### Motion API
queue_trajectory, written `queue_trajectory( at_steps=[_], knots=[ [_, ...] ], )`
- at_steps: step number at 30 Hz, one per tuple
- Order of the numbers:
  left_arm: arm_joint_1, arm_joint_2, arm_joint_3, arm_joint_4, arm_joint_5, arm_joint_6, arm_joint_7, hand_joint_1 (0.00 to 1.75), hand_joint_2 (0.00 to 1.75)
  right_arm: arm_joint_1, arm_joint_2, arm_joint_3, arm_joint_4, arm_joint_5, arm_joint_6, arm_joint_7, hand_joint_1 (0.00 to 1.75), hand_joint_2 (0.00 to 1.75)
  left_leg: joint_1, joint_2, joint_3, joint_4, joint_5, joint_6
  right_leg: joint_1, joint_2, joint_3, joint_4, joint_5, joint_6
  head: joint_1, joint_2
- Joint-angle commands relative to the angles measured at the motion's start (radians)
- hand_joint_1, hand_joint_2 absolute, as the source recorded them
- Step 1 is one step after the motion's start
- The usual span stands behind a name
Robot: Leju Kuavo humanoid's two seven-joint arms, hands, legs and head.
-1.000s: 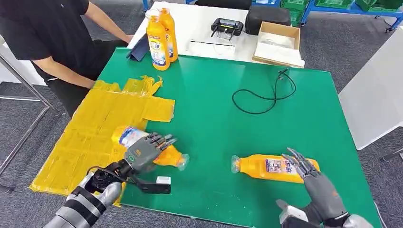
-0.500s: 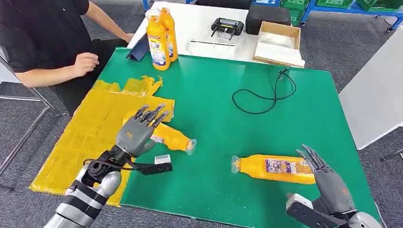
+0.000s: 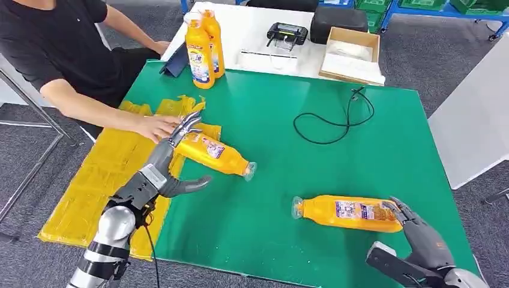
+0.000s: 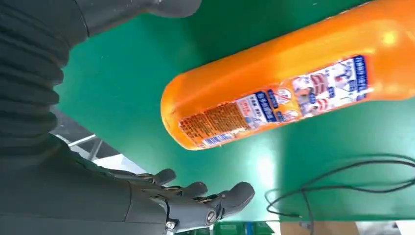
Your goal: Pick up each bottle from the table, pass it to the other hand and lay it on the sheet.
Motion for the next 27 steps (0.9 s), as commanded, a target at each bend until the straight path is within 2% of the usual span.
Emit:
queue_trajectory(
  at_steps=[1,7,10,13,16,21,24,27],
  knots=[
    [0.004,-0.018,0.036,-0.001,0.101,-0.059,0.012,0.00,0.00,-0.039,0.000,0.012,0.086,0.017,0.007,0.014,0.00,1.75,0.000,0.001,0.003,-0.001,-0.001,-0.001,-0.001,0.004,0.003,0.000,-0.001,-0.001,0.000,0.000],
    [0.026,-0.028,-0.001,-0.056,0.165,-0.081,0.007,0.00,0.00,-0.167,-0.001,0.066,0.168,0.079,0.019,0.029,0.00,1.75,0.000,0.005,0.004,0.000,-0.001,-0.001,-0.001,0.009,0.003,0.000,0.000,-0.002,0.000,0.000],
    [0.014,-0.010,-0.008,-0.063,0.221,-0.096,0.024,0.00,0.00,-0.279,-0.007,0.096,0.217,0.097,0.039,0.049,0.00,1.75,0.000,0.005,0.001,0.000,0.000,-0.001,0.000,0.007,0.000,0.000,0.001,-0.001,0.000,0.000],
    [0.011,0.004,-0.009,-0.074,0.242,-0.112,0.020,0.00,0.00,-0.342,-0.020,0.119,0.254,0.099,0.072,0.062,0.00,1.75,0.000,0.007,0.002,0.000,0.000,-0.001,-0.001,0.010,0.000,0.001,0.002,-0.001,0.000,0.000],
    [-0.002,0.006,-0.018,-0.072,0.248,-0.120,0.020,0.00,0.00,-0.395,-0.017,0.149,0.305,0.105,0.082,0.065,0.00,1.75,0.000,0.004,0.002,0.000,0.001,0.000,0.000,0.006,0.001,0.000,0.002,0.000,0.000,0.000],
    [-0.043,0.002,-0.035,-0.030,0.272,-0.134,0.027,0.00,0.00,-0.573,0.017,0.272,0.471,0.161,0.129,0.109,0.00,1.75,0.000,0.007,0.003,0.000,0.002,0.001,0.000,0.009,0.001,0.001,0.003,0.000,0.001,0.000],
    [-0.046,0.003,-0.040,-0.023,0.273,-0.135,0.023,0.00,0.00,-0.607,0.037,0.308,0.531,0.169,0.133,0.114,0.00,1.75,-0.001,0.008,0.004,-0.001,0.002,0.000,-0.001,0.011,0.002,0.001,0.003,0.000,0.001,0.000],
    [-0.059,0.006,-0.046,-0.009,0.287,-0.144,0.017,0.00,0.00,-0.634,0.022,0.360,0.584,0.155,0.148,0.110,0.00,1.75,0.000,0.002,0.002,0.000,0.003,0.000,0.000,0.004,0.002,0.000,0.002,0.001,0.001,0.000]
  ],
)
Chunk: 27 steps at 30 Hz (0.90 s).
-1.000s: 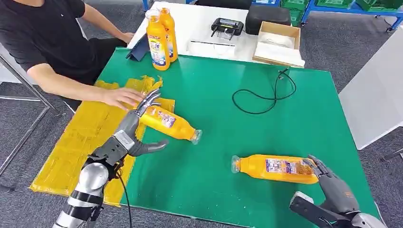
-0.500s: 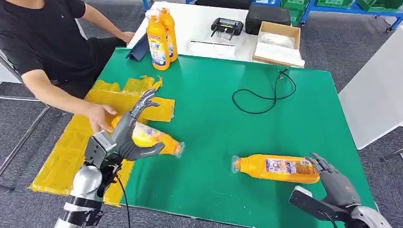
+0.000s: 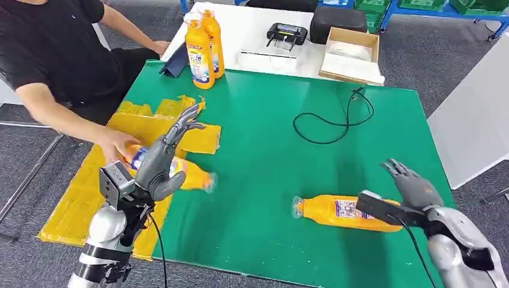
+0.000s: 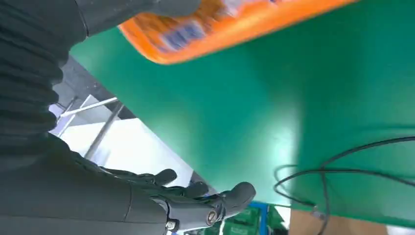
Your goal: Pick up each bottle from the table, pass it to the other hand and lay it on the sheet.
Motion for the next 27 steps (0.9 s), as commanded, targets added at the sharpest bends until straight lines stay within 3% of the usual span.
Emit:
queue_trajectory(
  at_steps=[1,7,19,20,21,22,24,26,27],
  knots=[
    [-0.066,0.024,-0.031,0.078,0.024,-0.016,-0.004,0.00,0.00,-0.175,0.031,0.193,0.279,-0.018,0.029,0.002,0.00,1.75,0.000,0.002,0.004,-0.001,0.000,-0.002,0.000,0.005,0.003,-0.001,0.000,-0.002,0.000,0.000],
    [-0.095,0.031,-0.036,0.107,0.044,-0.023,-0.004,0.00,0.00,-0.140,-0.067,0.260,0.278,-0.123,0.066,-0.017,0.00,1.75,0.000,-0.002,0.002,-0.001,0.001,0.000,0.000,-0.001,0.003,-0.001,0.000,-0.001,0.000,0.000],
    [-0.091,0.030,-0.038,0.108,0.045,-0.020,-0.004,0.00,0.00,-0.118,-0.081,0.256,0.254,-0.144,0.057,-0.007,0.00,1.75,0.000,-0.002,0.002,-0.001,0.001,-0.001,0.000,0.000,0.003,-0.001,0.000,-0.001,0.000,0.000],
    [-0.080,0.028,-0.035,0.100,0.040,-0.010,-0.004,0.00,0.00,-0.097,-0.065,0.235,0.230,-0.138,0.017,0.006,0.00,1.75,0.000,-0.002,0.002,0.000,0.001,0.000,0.000,-0.001,0.003,-0.001,0.000,0.000,0.000,0.000],
    [-0.057,0.023,-0.027,0.078,0.029,0.003,-0.001,0.00,0.00,-0.061,0.006,0.163,0.185,-0.105,-0.099,0.034,0.00,1.75,0.000,-0.003,0.003,-0.001,0.001,-0.001,0.000,0.000,0.004,-0.001,0.000,-0.001,0.000,0.000],
    [-0.032,0.019,-0.021,0.049,0.020,0.009,0.002,0.00,0.00,-0.037,0.071,0.124,0.141,-0.050,-0.146,0.048,0.00,1.75,0.000,-0.002,0.003,-0.001,0.001,0.000,0.000,0.000,0.004,-0.002,0.000,-0.001,0.000,0.000],
    [0.049,0.001,0.000,-0.039,-0.014,0.022,0.014,0.00,0.00,0.047,0.292,0.009,-0.068,0.097,-0.290,0.057,0.00,1.75,0.001,0.002,0.006,-0.003,0.000,-0.001,0.000,0.005,0.005,-0.003,0.001,-0.002,0.000,0.000],
    [0.087,-0.006,0.005,-0.077,-0.026,0.017,0.018,0.00,0.00,0.091,0.343,0.011,-0.211,0.142,-0.267,0.077,0.00,1.75,0.000,0.006,0.007,-0.003,-0.001,-0.002,0.000,0.009,0.006,-0.002,0.000,-0.002,0.000,0.000],
    [0.095,-0.008,0.006,-0.083,-0.029,0.015,0.019,0.00,0.00,0.112,0.329,0.019,-0.260,0.139,-0.230,0.075,0.00,1.75,0.001,0.005,0.003,-0.001,-0.001,-0.001,0.001,0.007,0.002,0.000,0.001,-0.001,0.001,0.000]
  ],
)
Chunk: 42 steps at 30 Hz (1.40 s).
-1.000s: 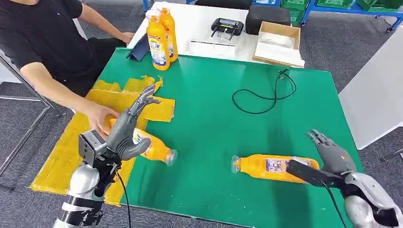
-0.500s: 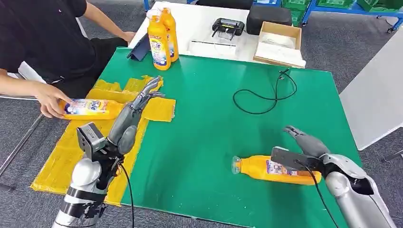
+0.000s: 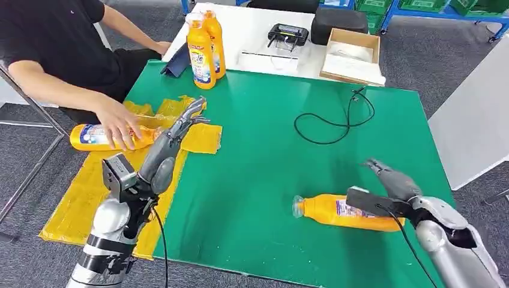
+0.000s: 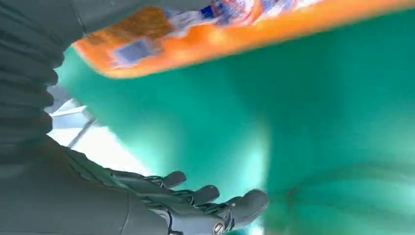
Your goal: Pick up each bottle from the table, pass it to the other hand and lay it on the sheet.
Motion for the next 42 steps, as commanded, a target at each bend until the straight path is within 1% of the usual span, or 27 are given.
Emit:
queue_trajectory(
  at_steps=[1,2,3,4,5,6,7,8,9,10,11,12,14,17,18,21,28,32,37,38,42],
  knots=[
    [0.120,-0.013,0.025,-0.114,-0.049,0.006,0.020,0.00,0.00,0.204,0.327,-0.157,-0.422,0.177,-0.057,0.039,0.00,1.75,0.000,0.007,0.002,-0.001,-0.003,-0.004,0.000,0.010,-0.001,0.002,-0.002,-0.004,0.000,0.000],
    [0.115,-0.014,0.028,-0.109,-0.051,0.004,0.020,0.00,0.00,0.215,0.313,-0.162,-0.424,0.166,-0.045,0.028,0.00,1.75,0.000,0.004,0.001,0.000,-0.002,-0.003,0.000,0.006,-0.003,0.002,-0.002,-0.003,-0.001,0.000],
    [0.104,-0.013,0.031,-0.101,-0.049,0.002,0.020,0.00,0.00,0.224,0.277,-0.155,-0.407,0.152,-0.009,0.014,0.00,1.75,0.000,0.003,0.002,0.000,-0.003,-0.004,0.000,0.006,-0.002,0.003,-0.004,-0.004,-0.001,0.000],
    [0.096,-0.013,0.034,-0.093,-0.048,0.002,0.020,0.00,0.00,0.225,0.265,-0.158,-0.385,0.138,-0.002,0.003,0.00,1.75,-0.001,-0.002,0.000,0.000,-0.002,-0.003,-0.001,0.001,-0.004,0.003,-0.003,-0.002,-0.002,0.000],
    [0.087,-0.013,0.036,-0.084,-0.045,0.000,0.020,0.00,0.00,0.224,0.240,-0.146,-0.358,0.114,0.024,-0.012,0.00,1.75,0.000,-0.004,-0.002,0.000,0.000,-0.002,0.000,-0.002,-0.004,0.001,-0.003,-0.002,-0.001,0.000],
    [0.079,-0.012,0.037,-0.074,-0.042,-0.002,0.020,0.00,0.00,0.217,0.228,-0.142,-0.330,0.105,0.023,-0.021,0.00,1.75,0.001,-0.005,-0.001,0.000,-0.001,-0.002,0.000,-0.003,-0.003,0.001,-0.004,-0.002,0.000,0.000],
    [0.077,-0.012,0.039,-0.068,-0.040,-0.003,0.019,0.00,0.00,0.215,0.235,-0.137,-0.308,0.100,0.013,-0.034,0.00,1.75,0.001,-0.007,0.000,0.000,-0.002,-0.003,0.000,-0.004,0.000,0.000,-0.005,-0.003,-0.001,0.000],
    [0.075,-0.012,0.039,-0.065,-0.040,-0.004,0.019,0.00,0.00,0.211,0.232,-0.130,-0.297,0.101,0.014,-0.035,0.00,1.75,0.000,-0.005,-0.001,-0.001,-0.001,-0.002,-0.001,-0.002,-0.002,0.000,-0.004,-0.001,0.000,0.000],
    [0.074,-0.012,0.038,-0.062,-0.040,-0.004,0.019,0.00,0.00,0.208,0.233,-0.128,-0.291,0.101,0.014,-0.034,0.00,1.75,0.000,-0.003,0.000,-0.001,-0.001,-0.002,-0.001,0.000,-0.001,0.000,-0.004,-0.001,0.000,0.000],
    [0.074,-0.012,0.038,-0.062,-0.040,-0.004,0.019,0.00,0.00,0.208,0.233,-0.128,-0.291,0.101,0.014,-0.034,0.00,1.75,0.000,-0.003,-0.002,-0.001,-0.001,-0.002,-0.001,-0.001,-0.004,0.000,-0.003,0.000,0.000,0.000],
    [0.073,-0.013,0.038,-0.058,-0.040,-0.003,0.018,0.00,0.00,0.201,0.234,-0.118,-0.279,0.100,0.015,-0.034,0.00,1.75,-0.001,-0.001,0.000,-0.001,-0.001,-0.002,-0.001,0.002,-0.002,0.001,-0.004,-0.001,0.000,0.000],
    [0.068,-0.010,0.034,-0.052,-0.036,-0.006,0.016,0.00,0.00,0.189,0.206,-0.095,-0.264,0.090,0.035,-0.026,0.00,1.75,0.000,-0.003,-0.002,-0.001,-0.001,-0.002,-0.001,0.000,-0.004,0.001,-0.003,-0.001,0.000,0.000],
    [0.066,-0.009,0.035,-0.042,-0.033,-0.006,0.011,0.00,0.00,0.182,0.183,-0.076,-0.239,0.083,0.051,-0.021,0.00,1.75,-0.002,-0.004,-0.002,-0.001,0.000,-0.002,-0.002,-0.002,-0.003,0.001,-0.003,0.000,0.000,0.000],
    [0.059,-0.011,0.032,-0.022,-0.030,-0.010,0.004,0.00,0.00,0.169,0.148,-0.053,-0.190,0.073,0.067,-0.020,0.00,1.75,-0.002,-0.003,0.000,-0.001,-0.001,-0.002,-0.003,0.000,-0.001,0.000,-0.003,-0.001,0.000,0.000],
    [0.054,-0.009,0.027,-0.011,-0.029,-0.012,-0.001,0.00,0.00,0.160,0.118,-0.034,-0.168,0.050,0.103,-0.013,0.00,1.75,-0.002,-0.003,-0.001,-0.001,0.000,-0.001,-0.003,-0.001,-0.002,0.000,-0.003,0.000,0.000,0.000],
    [0.029,-0.009,0.018,0.021,-0.024,-0.015,-0.011,0.00,0.00,0.131,0.050,-0.003,-0.117,0.029,0.132,-0.015,0.00,1.75,-0.002,-0.003,0.000,-0.001,-0.001,-0.002,-0.003,0.000,-0.001,0.000,-0.003,0.000,0.000,0.000],
    [-0.002,-0.005,0.006,0.045,-0.006,-0.017,-0.008,0.00,0.00,0.119,-0.010,0.016,-0.075,0.010,0.157,-0.010,0.00,1.75,-0.003,-0.004,-0.001,-0.001,0.000,-0.001,-0.003,-0.002,-0.002,0.000,-0.003,0.000,0.000,0.000],
    [-0.009,-0.004,0.003,0.050,0.001,-0.018,-0.007,0.00,0.00,0.120,-0.029,0.009,-0.069,-0.004,0.164,-0.010,0.00,1.75,-0.003,-0.005,-0.001,-0.001,0.000,-0.002,-0.003,-0.002,-0.002,0.000,-0.003,0.000,0.000,0.000],
    [-0.029,0.002,-0.003,0.061,0.019,-0.018,0.001,0.00,0.00,0.137,-0.086,0.001,-0.071,-0.041,0.196,-0.004,0.00,1.75,-0.003,-0.004,0.000,0.000,-0.001,-0.002,-0.003,-0.001,-0.001,0.001,-0.003,0.000,0.000,0.000],
    [-0.031,0.003,-0.004,0.063,0.020,-0.019,0.002,0.00,0.00,0.139,-0.089,0.000,-0.071,-0.042,0.196,-0.005,0.00,1.75,-0.003,-0.005,-0.002,0.000,0.000,-0.001,-0.003,-0.003,-0.003,0.000,-0.003,0.000,0.000,0.000],
    [-0.036,0.005,-0.007,0.068,0.026,-0.020,0.004,0.00,0.00,0.140,-0.103,0.009,-0.069,-0.050,0.206,-0.002,0.00,1.75,-0.003,-0.004,-0.001,0.000,-0.001,-0.002,-0.003,-0.001,-0.002,0.000,-0.003,0.000,0.000,0.000]
  ],
)
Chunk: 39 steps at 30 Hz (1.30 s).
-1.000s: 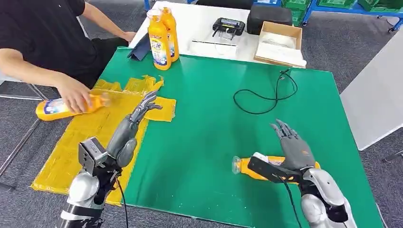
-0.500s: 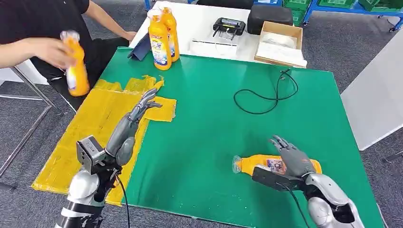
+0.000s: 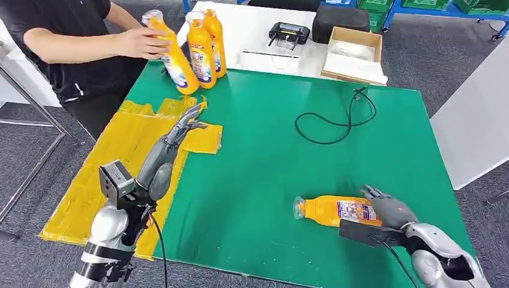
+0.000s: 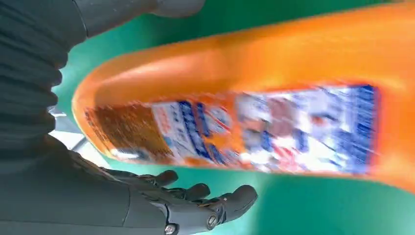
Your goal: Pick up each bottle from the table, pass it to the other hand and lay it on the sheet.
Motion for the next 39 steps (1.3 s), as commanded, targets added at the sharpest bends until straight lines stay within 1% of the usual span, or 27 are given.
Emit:
queue_trajectory(
  at_steps=[1,6,7,8,10,11,12,13,15,17,18,20,22,25,26,27,28,29,30,31,32,33,34,35,37,38,39],
  knots=[
    [-0.063,0.012,-0.024,0.087,0.010,-0.006,0.007,0.00,0.00,-0.020,-0.058,0.032,0.073,-0.018,0.035,0.010,0.00,1.75,0.000,0.000,0.002,0.000,0.000,-0.001,0.000,0.002,0.002,-0.001,0.000,-0.001,0.000,0.000],
    [-0.119,0.010,-0.048,0.148,0.030,-0.017,0.007,0.00,0.00,0.052,-0.198,0.055,0.065,-0.074,0.127,0.002,0.00,1.75,0.000,-0.005,0.002,0.000,0.000,-0.002,0.000,-0.002,0.004,0.000,-0.001,-0.002,-0.001,0.000],
    [-0.125,0.010,-0.050,0.154,0.033,-0.017,0.007,0.00,0.00,0.072,-0.196,0.054,0.065,-0.075,0.120,-0.003,0.54,1.75,0.000,-0.006,0.002,0.000,0.000,-0.001,0.000,-0.004,0.003,-0.001,-0.001,-0.001,0.000,0.000],
    [-0.127,0.012,-0.052,0.153,0.037,-0.017,0.006,0.00,0.00,0.085,-0.191,0.052,0.067,-0.077,0.114,-0.007,0.54,1.75,0.000,-0.007,0.003,0.000,0.000,-0.002,-0.001,-0.004,0.005,-0.001,-0.002,-0.002,-0.001,0.000],
    [-0.125,0.014,-0.052,0.149,0.040,-0.016,0.007,0.00,0.00,0.090,-0.183,0.058,0.066,-0.075,0.106,-0.006,0.54,1.75,0.000,-0.004,0.003,0.000,0.000,-0.001,0.000,-0.002,0.004,-0.002,-0.001,-0.001,0.000,0.000],
    [-0.125,0.014,-0.052,0.149,0.040,-0.016,0.007,0.00,0.00,0.090,-0.183,0.058,0.066,-0.075,0.106,-0.006,1.75,1.75,0.000,-0.003,0.004,-0.001,0.000,-0.001,0.000,-0.001,0.005,-0.002,-0.001,-0.002,0.000,0.000],
    [-0.100,0.022,-0.062,0.213,0.063,-0.018,0.072,0.00,0.00,0.117,-0.141,0.099,0.144,-0.101,0.133,-0.010,1.75,1.75,0.000,-0.002,0.006,-0.001,-0.001,-0.002,-0.001,0.001,0.007,-0.002,-0.001,-0.002,0.000,0.000],
    [-0.099,0.026,-0.070,0.252,0.049,-0.012,0.027,0.00,0.00,0.131,-0.120,0.115,0.185,-0.083,0.073,-0.025,1.75,1.75,0.000,-0.001,0.006,-0.002,-0.001,-0.002,0.000,0.002,0.007,-0.003,-0.001,-0.002,-0.001,0.000],
    [-0.103,0.030,-0.079,0.277,0.045,-0.010,0.001,0.00,0.00,0.136,-0.117,0.142,0.215,-0.081,0.028,-0.037,1.75,1.75,0.001,-0.003,0.010,-0.006,0.000,-0.002,0.001,0.000,0.012,-0.008,0.000,-0.003,0.000,0.000],
    [-0.105,0.031,-0.081,0.268,0.044,-0.013,0.004,0.00,0.00,0.135,-0.126,0.141,0.206,-0.085,0.028,-0.037,1.75,1.75,0.001,-0.002,0.008,-0.002,-0.001,-0.002,0.001,0.000,0.008,-0.004,0.000,-0.002,0.000,0.000],
    [-0.106,0.030,-0.080,0.260,0.046,-0.011,0.005,0.00,0.00,0.133,-0.131,0.141,0.197,-0.093,0.030,-0.035,1.75,1.75,0.002,-0.003,0.009,-0.003,-0.001,-0.002,0.001,0.001,0.009,-0.005,0.000,-0.002,0.000,0.000],
    [-0.106,0.030,-0.079,0.258,0.047,-0.010,0.007,0.00,0.00,0.131,-0.133,0.140,0.195,-0.095,0.033,-0.034,1.75,1.75,0.002,0.002,0.009,-0.002,-0.001,-0.002,0.001,0.005,0.007,-0.003,0.001,-0.002,-0.001,0.000],
    [-0.105,0.031,-0.078,0.248,0.050,-0.008,0.015,0.00,0.00,0.130,-0.136,0.137,0.183,-0.107,0.036,-0.027,1.75,1.75,0.002,0.002,0.009,-0.001,-0.001,-0.002,0.002,0.004,0.007,-0.003,0.000,-0.001,0.000,0.000],
    [-0.097,0.033,-0.073,0.234,0.055,-0.005,0.022,0.00,0.00,0.131,-0.109,0.119,0.182,-0.118,0.006,-0.011,1.75,1.75,0.002,0.002,0.013,-0.001,-0.002,-0.002,0.002,0.003,0.004,-0.003,0.000,-0.002,0.000,0.000],
    [-0.088,0.032,-0.069,0.223,0.059,-0.002,0.029,0.00,0.00,0.135,-0.070,0.089,0.187,-0.121,-0.030,0.003,1.75,1.75,0.002,0.001,0.014,-0.002,-0.001,-0.003,0.002,0.004,0.004,-0.004,0.000,-0.002,0.000,0.000],
    [-0.075,0.030,-0.063,0.207,0.060,0.003,0.037,0.00,0.00,0.140,-0.011,0.044,0.188,-0.110,-0.086,0.015,1.75,1.75,0.002,0.001,0.014,-0.003,-0.001,-0.003,0.002,0.005,0.004,-0.004,0.000,-0.003,0.000,0.000],
    [-0.051,0.027,-0.054,0.177,0.057,0.011,0.045,0.00,0.00,0.150,0.092,-0.040,0.176,-0.105,-0.180,0.022,1.75,1.75,0.003,0.003,0.014,-0.004,-0.001,-0.003,0.002,0.006,0.005,-0.005,0.001,-0.003,0.000,0.000],
    [-0.004,0.018,-0.036,0.123,0.046,0.029,0.061,0.00,0.00,0.162,0.242,-0.141,0.122,-0.068,-0.291,0.017,1.75,1.75,0.004,0.006,0.015,-0.004,-0.002,-0.003,0.003,0.008,0.012,-0.006,0.001,-0.002,0.000,0.000],
    [0.060,0.008,-0.019,0.052,0.038,0.034,0.073,0.00,0.00,0.172,0.406,-0.214,0.003,-0.071,-0.358,-0.027,1.75,1.75,0.004,0.008,0.017,-0.005,-0.002,-0.004,0.004,0.011,0.013,-0.007,0.002,-0.003,0.000,0.000],
    [0.099,-0.002,-0.011,0.016,0.034,0.029,0.081,0.00,0.00,0.182,0.513,-0.264,-0.095,-0.136,-0.364,-0.070,1.75,1.75,0.005,0.011,0.018,-0.005,-0.003,-0.004,0.005,0.013,0.015,-0.007,0.002,-0.004,0.000,0.000],
    [0.100,-0.016,-0.016,-0.054,0.001,0.021,0.020,0.00,0.00,0.161,0.587,-0.282,-0.253,-0.174,-0.405,-0.146,1.75,1.75,0.006,0.015,0.017,-0.003,-0.004,-0.004,0.006,0.016,0.015,-0.005,0.002,-0.003,0.001,0.000],
    [0.097,-0.032,-0.018,-0.091,0.017,0.011,0.076,0.00,0.00,0.148,0.619,-0.293,-0.350,-0.210,-0.373,-0.119,1.75,1.75,0.006,0.020,0.018,-0.004,-0.005,-0.005,0.006,0.021,0.014,-0.004,0.002,-0.005,0.003,0.000],
    [0.091,-0.040,-0.023,-0.108,0.019,0.011,0.102,0.00,0.00,0.145,0.626,-0.299,-0.407,-0.212,-0.335,-0.077,1.75,1.75,0.005,0.022,0.012,0.000,-0.006,-0.007,0.005,0.021,0.007,0.003,0.001,-0.004,0.003,0.000],
    [0.084,-0.042,-0.028,-0.108,0.020,0.013,0.112,0.00,0.00,0.148,0.623,-0.310,-0.432,-0.218,-0.315,-0.062,1.75,1.75,0.003,0.025,0.009,0.003,-0.007,-0.008,0.004,0.026,0.001,0.008,0.000,-0.005,0.001,0.000],
    [0.078,-0.047,-0.033,-0.094,0.026,0.009,0.114,0.00,0.00,0.160,0.647,-0.339,-0.444,-0.242,-0.307,-0.128,1.75,1.75,0.002,0.016,0.002,0.002,-0.002,-0.007,0.003,0.015,-0.008,0.010,0.001,-0.006,-0.001,0.000],
    [0.081,-0.057,-0.033,-0.087,0.041,0.004,0.113,0.00,0.00,0.169,0.680,-0.349,-0.455,-0.280,-0.281,-0.172,1.75,1.75,0.001,0.011,0.001,0.001,0.000,-0.008,0.000,0.012,-0.009,0.010,0.000,-0.006,-0.006,0.000],
    [0.085,-0.063,-0.036,-0.083,0.056,-0.001,0.113,0.00,0.00,0.179,0.693,-0.333,-0.463,-0.275,-0.269,-0.193,1.75,1.75,0.003,0.006,-0.001,0.001,0.003,-0.006,0.002,0.007,-0.008,0.008,0.000,-0.005,-0.004,0.000]
  ],
)
